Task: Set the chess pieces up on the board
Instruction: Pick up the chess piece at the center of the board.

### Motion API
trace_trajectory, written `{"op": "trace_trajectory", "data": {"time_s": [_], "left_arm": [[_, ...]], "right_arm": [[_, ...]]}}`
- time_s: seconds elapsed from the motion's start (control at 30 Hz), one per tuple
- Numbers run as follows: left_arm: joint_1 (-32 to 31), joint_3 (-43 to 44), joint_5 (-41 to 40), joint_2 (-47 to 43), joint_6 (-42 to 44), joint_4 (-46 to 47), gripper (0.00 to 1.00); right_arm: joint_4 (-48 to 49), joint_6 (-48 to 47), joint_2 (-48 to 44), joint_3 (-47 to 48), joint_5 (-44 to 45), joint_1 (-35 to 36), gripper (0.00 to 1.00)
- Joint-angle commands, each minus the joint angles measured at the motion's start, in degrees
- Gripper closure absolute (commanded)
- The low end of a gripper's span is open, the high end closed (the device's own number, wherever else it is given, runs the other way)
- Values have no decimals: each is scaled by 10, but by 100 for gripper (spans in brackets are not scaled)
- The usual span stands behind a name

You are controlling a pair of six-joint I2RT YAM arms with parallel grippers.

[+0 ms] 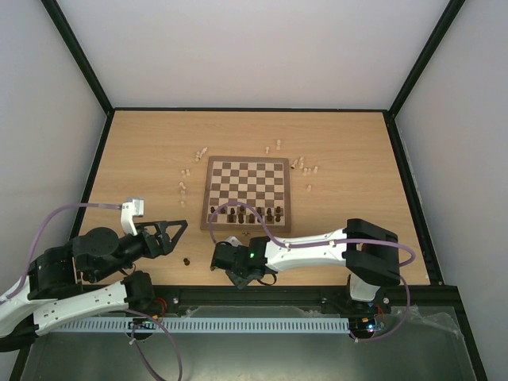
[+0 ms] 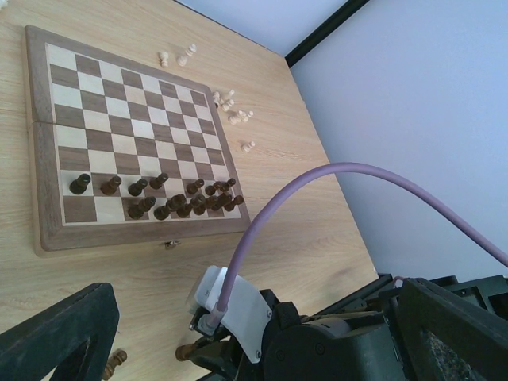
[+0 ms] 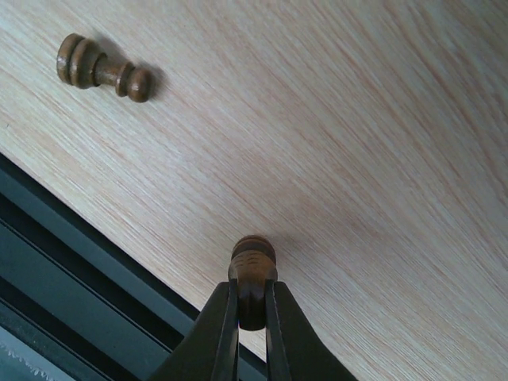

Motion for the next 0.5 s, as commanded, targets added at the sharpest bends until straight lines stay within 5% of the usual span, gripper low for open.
{"op": "trace_trajectory", "data": {"time_s": [0.0,0.47], "left_arm": [[-3,7,-2,-2,9,10,1],[-3,31,-42,66,23,35,1]], "right_arm": [[-17,56,-15,-2,29,4,99],[-2,126,-171,-124,85,4,98]]}}
